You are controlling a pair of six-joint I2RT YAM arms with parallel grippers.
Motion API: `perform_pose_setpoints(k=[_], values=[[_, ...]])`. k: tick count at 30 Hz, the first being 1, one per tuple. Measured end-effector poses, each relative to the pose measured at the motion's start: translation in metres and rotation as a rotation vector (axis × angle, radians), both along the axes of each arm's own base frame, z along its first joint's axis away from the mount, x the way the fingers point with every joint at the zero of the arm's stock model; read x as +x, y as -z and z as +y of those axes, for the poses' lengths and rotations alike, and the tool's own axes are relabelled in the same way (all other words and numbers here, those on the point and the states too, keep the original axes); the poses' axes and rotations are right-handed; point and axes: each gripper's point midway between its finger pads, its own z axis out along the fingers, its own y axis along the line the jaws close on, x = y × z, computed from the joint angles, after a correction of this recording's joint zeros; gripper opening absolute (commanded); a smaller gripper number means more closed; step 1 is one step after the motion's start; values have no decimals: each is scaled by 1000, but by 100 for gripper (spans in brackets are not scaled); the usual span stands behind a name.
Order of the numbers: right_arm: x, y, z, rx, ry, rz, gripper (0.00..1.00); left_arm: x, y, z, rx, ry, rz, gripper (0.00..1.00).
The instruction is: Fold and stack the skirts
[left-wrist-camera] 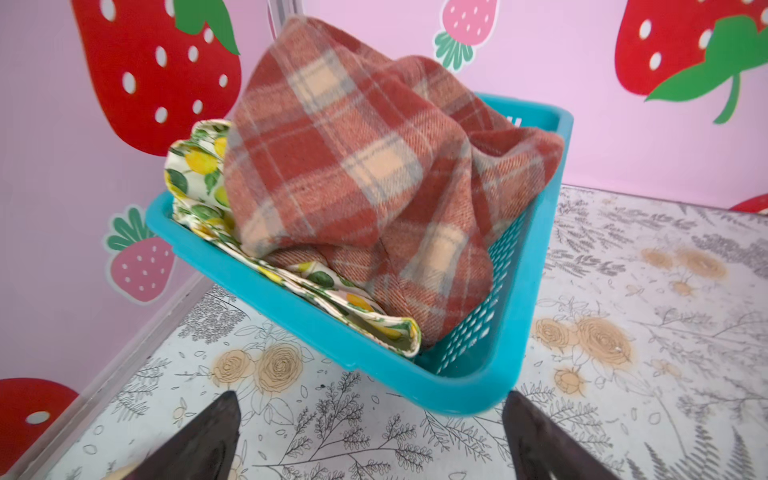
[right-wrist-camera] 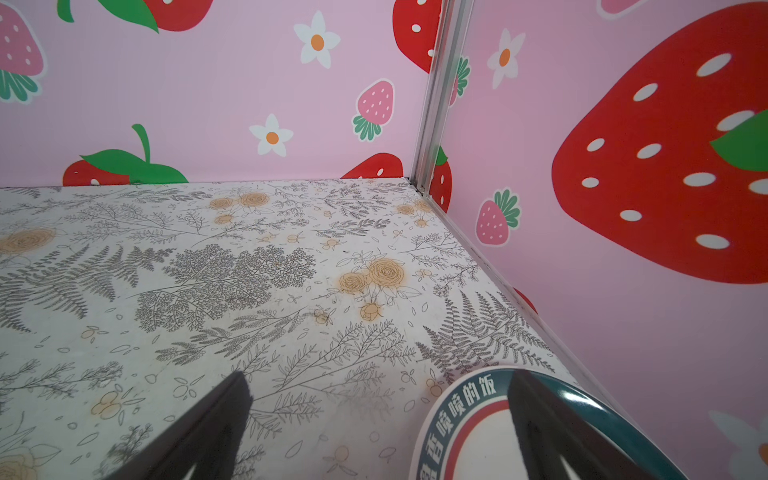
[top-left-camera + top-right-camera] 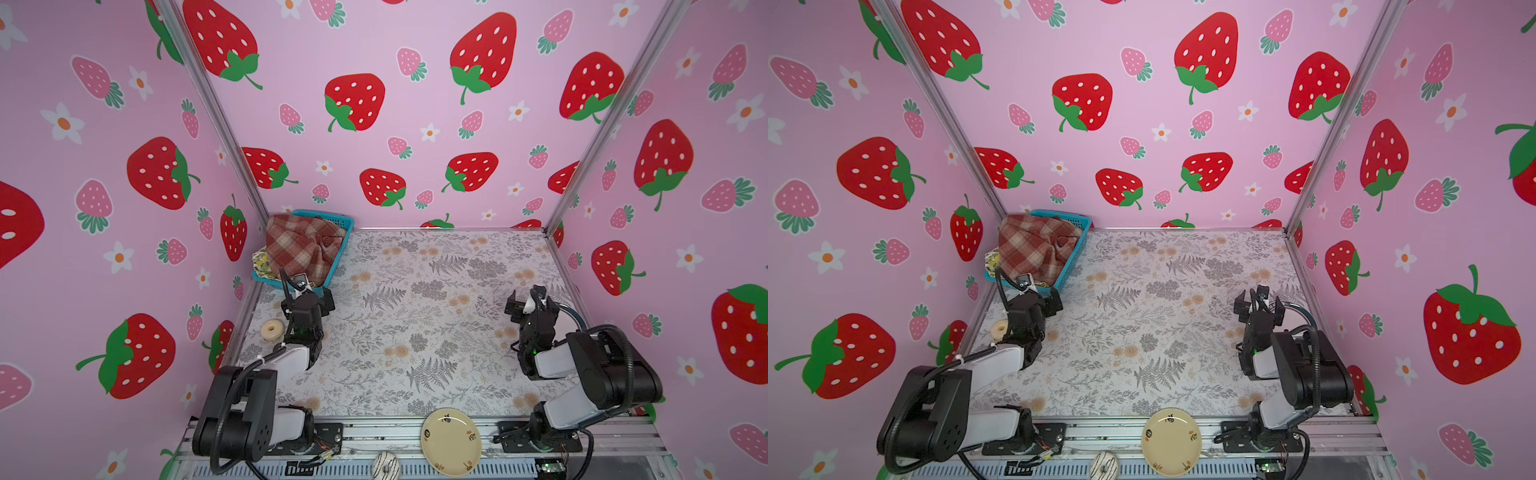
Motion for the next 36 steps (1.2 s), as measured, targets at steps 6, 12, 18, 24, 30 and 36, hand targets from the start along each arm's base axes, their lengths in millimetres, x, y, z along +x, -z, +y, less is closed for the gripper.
perform_pose_setpoints(k=[6, 12, 18, 24, 30, 36], values=[[-13, -19, 12, -31, -8, -52, 100, -17, -21, -2, -43, -22, 8, 99], [-15, -54, 21, -3, -9, -102, 100, -18, -59, -10, -131, -23, 19, 99], [-1, -98, 41, 61, -87, -117, 100, 7, -110, -18, -198, -21, 9, 99], [19, -164, 75, 132, -242, -141, 100, 58, -130, -8, -235, -74, 108, 99], [37, -185, 102, 184, -348, -60, 100, 89, -100, 16, -270, -124, 229, 100], [38, -156, 114, 211, -394, 56, 100, 130, -60, 30, -363, -136, 354, 98]])
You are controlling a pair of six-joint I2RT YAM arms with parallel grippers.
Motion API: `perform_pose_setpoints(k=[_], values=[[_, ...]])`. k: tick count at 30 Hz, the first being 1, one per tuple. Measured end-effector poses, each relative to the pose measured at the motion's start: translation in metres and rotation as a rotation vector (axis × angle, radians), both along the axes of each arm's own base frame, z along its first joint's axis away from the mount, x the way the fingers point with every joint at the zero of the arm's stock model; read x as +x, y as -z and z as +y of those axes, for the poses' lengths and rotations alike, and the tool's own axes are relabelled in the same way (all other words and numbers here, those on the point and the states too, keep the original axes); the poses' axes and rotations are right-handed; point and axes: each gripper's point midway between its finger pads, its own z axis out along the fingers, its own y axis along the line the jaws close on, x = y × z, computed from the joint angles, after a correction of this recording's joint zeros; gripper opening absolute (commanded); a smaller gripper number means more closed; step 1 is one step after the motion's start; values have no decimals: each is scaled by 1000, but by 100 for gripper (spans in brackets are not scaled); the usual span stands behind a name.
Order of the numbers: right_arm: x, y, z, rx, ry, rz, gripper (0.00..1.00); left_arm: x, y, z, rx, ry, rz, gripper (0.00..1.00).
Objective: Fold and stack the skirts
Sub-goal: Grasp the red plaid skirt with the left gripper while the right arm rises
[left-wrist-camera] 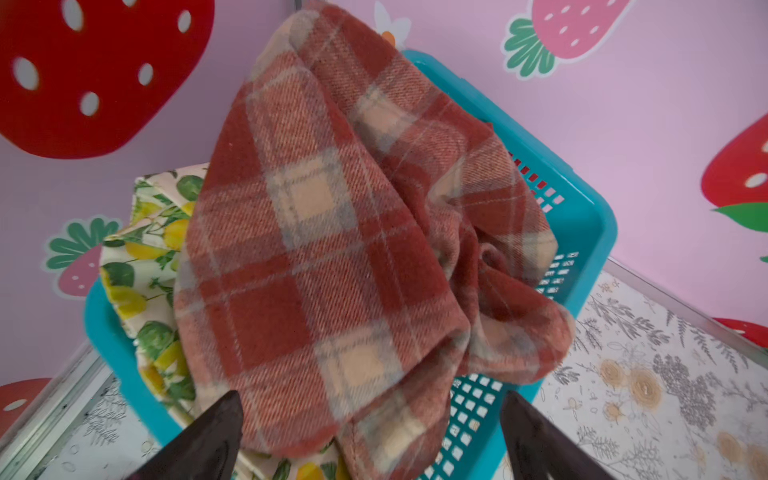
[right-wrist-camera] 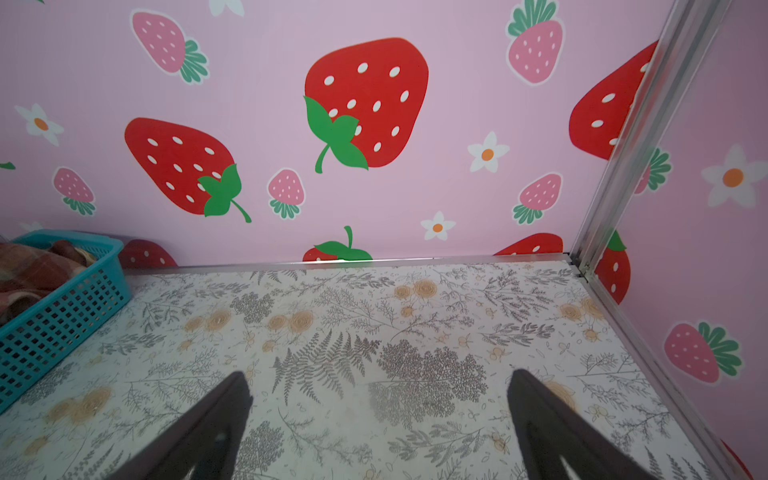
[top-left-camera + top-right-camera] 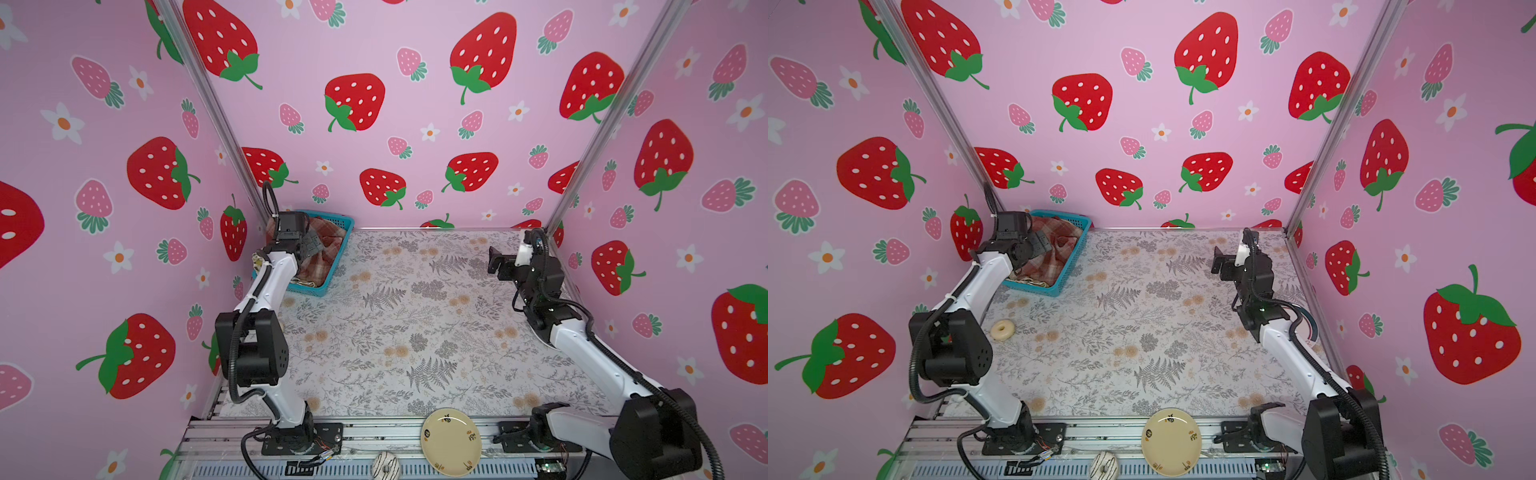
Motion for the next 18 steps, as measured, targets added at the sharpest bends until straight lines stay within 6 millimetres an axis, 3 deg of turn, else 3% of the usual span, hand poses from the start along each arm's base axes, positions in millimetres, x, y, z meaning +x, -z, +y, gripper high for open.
perform_pose_setpoints(k=[6, 18], values=[[-1, 5, 3, 1, -18, 22, 100, 12, 34, -2, -97, -32, 59, 99], [-1, 6, 11, 1, -57, 34, 100, 48, 36, -3, -203, -123, 14, 98]])
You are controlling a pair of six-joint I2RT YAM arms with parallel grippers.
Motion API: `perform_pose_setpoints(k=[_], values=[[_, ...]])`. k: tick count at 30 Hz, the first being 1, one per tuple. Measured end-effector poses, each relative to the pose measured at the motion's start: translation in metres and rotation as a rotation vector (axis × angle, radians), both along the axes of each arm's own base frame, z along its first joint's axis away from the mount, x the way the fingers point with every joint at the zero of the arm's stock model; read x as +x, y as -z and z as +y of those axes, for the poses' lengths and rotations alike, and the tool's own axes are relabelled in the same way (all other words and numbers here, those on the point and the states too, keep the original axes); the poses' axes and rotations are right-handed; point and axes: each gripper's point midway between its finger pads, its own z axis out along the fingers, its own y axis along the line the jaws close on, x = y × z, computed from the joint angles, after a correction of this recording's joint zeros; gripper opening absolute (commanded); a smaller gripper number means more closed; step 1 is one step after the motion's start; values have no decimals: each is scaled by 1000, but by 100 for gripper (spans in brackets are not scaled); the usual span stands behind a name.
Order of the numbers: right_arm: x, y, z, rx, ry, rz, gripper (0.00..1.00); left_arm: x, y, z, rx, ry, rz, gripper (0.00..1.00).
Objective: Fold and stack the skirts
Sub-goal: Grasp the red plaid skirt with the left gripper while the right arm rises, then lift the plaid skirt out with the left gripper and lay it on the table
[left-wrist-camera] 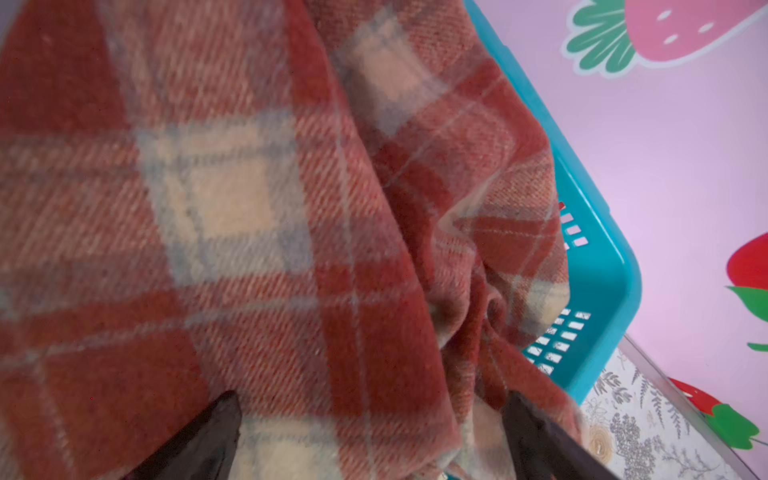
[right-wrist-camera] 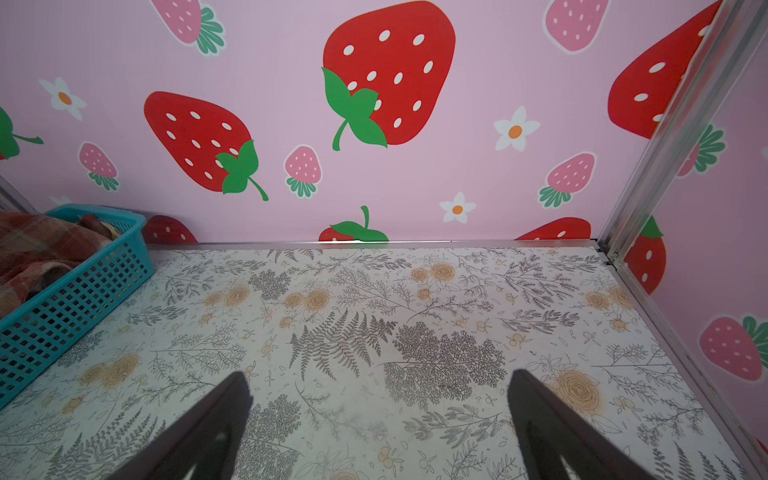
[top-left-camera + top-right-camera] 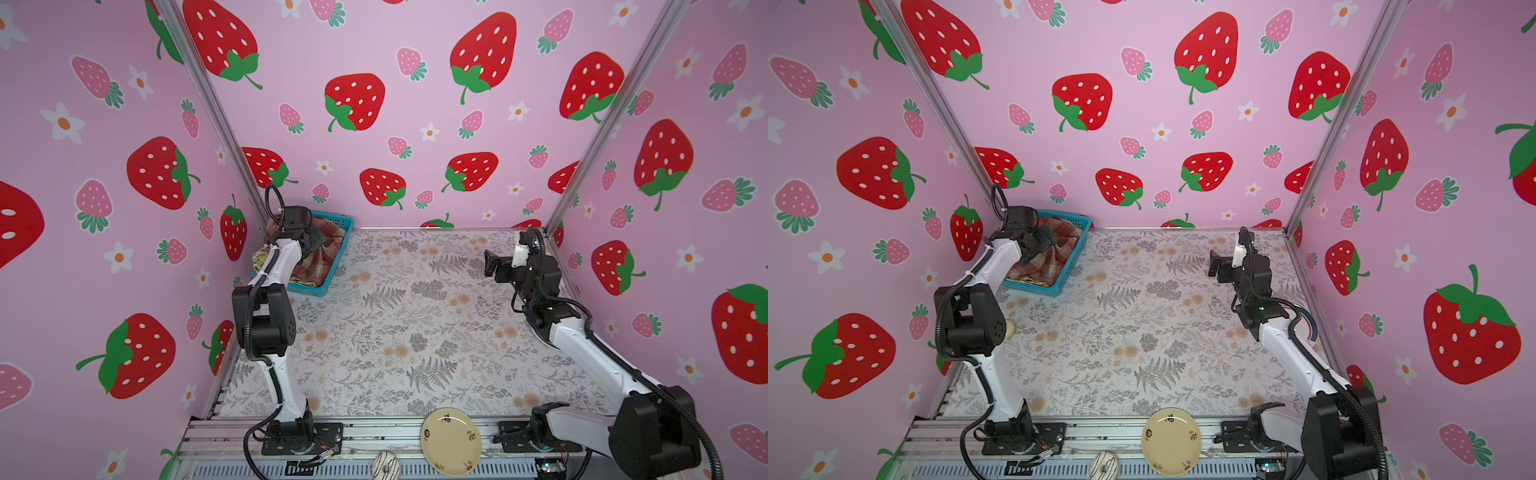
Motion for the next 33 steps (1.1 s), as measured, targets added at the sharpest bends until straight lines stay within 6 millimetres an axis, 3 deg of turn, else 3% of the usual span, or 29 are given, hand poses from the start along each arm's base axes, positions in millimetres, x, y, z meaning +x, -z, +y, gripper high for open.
perform_pose_setpoints(k=[8, 14, 18, 19, 22, 29, 33], values=[[2, 7, 4, 1, -19, 19, 100, 17, 2, 9, 32, -55, 35, 93], [2, 7, 6, 9, -29, 22, 100, 20, 15, 8, 74, -61, 93, 68], [1, 7, 7, 14, -32, 24, 100, 21, 25, 5, 102, -46, 137, 45], [1, 7, 7, 17, -33, 24, 100, 22, 26, 3, 104, -42, 141, 28], [1, 7, 8, 22, -35, 26, 100, 21, 32, -1, 107, -25, 160, 0], [1, 7, 8, 36, -33, 28, 100, 20, 20, -16, 79, 30, 129, 0], [1, 6, 8, 45, -29, 29, 100, 10, -18, -43, 71, 103, 60, 0]])
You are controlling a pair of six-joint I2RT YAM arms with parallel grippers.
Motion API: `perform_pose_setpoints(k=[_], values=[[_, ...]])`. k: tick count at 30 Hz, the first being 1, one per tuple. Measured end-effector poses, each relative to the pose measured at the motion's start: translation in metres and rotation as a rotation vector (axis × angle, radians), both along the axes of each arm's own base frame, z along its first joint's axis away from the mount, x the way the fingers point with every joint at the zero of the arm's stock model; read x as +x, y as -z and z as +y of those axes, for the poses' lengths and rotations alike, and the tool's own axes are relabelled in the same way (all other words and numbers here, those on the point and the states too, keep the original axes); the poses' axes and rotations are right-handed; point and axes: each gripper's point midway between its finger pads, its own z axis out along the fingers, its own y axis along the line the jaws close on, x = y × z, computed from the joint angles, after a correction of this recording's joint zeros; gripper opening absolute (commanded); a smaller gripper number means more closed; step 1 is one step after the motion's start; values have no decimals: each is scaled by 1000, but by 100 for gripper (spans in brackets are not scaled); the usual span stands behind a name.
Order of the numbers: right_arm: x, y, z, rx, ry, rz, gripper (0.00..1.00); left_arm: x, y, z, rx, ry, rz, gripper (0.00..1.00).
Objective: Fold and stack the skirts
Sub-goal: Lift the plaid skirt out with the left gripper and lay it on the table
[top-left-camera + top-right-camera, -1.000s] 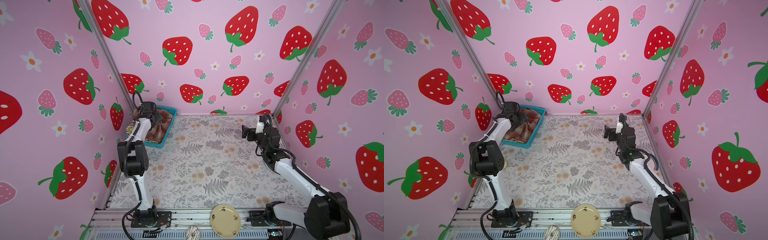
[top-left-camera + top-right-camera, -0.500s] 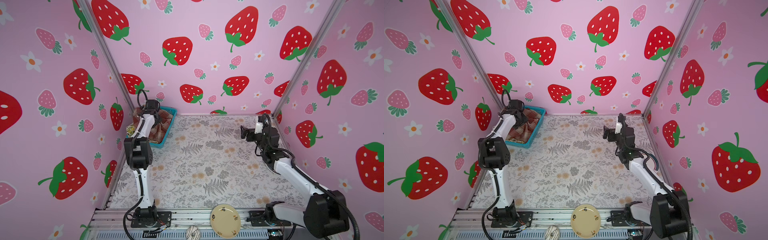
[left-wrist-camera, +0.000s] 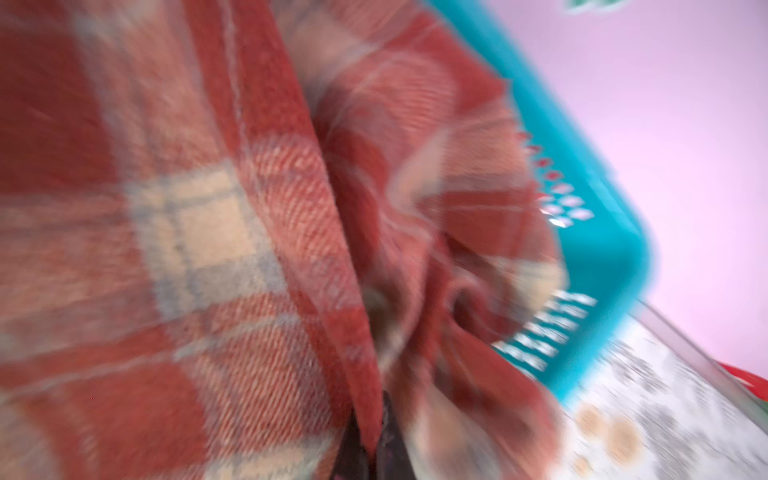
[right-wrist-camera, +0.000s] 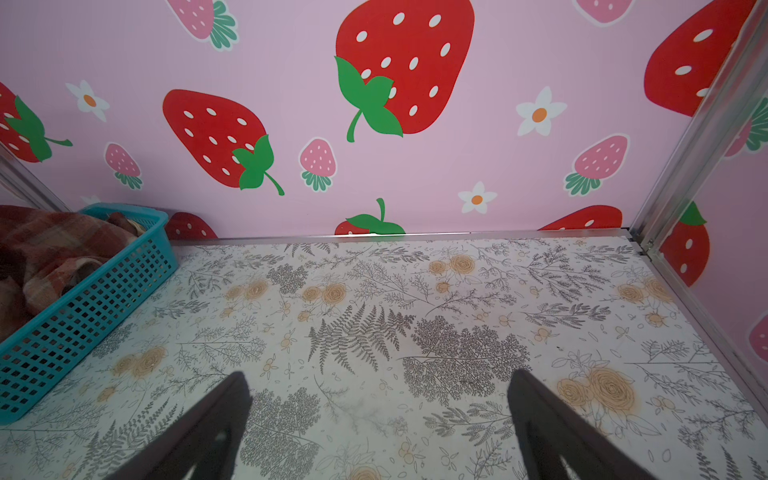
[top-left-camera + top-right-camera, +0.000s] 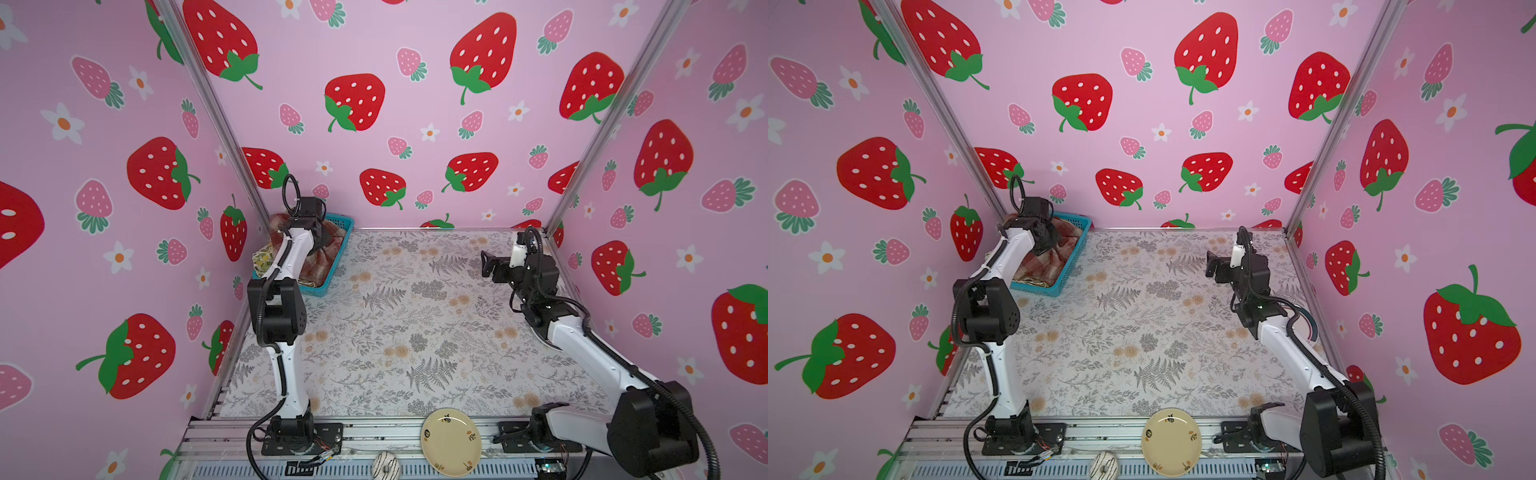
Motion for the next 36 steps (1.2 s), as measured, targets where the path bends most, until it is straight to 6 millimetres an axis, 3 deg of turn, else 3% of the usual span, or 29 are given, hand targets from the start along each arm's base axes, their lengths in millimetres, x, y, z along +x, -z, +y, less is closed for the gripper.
perform_pose_setpoints(k=[9, 12, 15, 18, 22, 26, 31, 34, 36], values=[[-1, -8, -10, 9, 56, -16, 100, -39, -139, -100, -54, 272, -290, 0], [-4, -20, -19, 13, 99, -48, 100, -60, -165, -144, -58, 378, -339, 0], [-9, -34, -28, 21, 141, -85, 100, -78, -174, -188, -67, 480, -355, 0], [-13, -44, -39, 30, 193, -109, 100, -94, -165, -230, -75, 569, -334, 0], [-18, -53, -53, 41, 262, -128, 100, -114, -131, -291, -66, 685, -276, 0], [-23, -57, -69, 42, 332, -140, 100, -130, -73, -362, -60, 806, -184, 0], [-28, -48, -94, 40, 433, -122, 100, -159, 18, -444, -29, 942, -38, 0], [-31, -39, -109, 33, 492, -100, 100, -176, 50, -487, -53, 1006, 3, 0], [-33, -35, -118, 32, 527, -90, 100, -185, 58, -515, -78, 1044, 5, 0]])
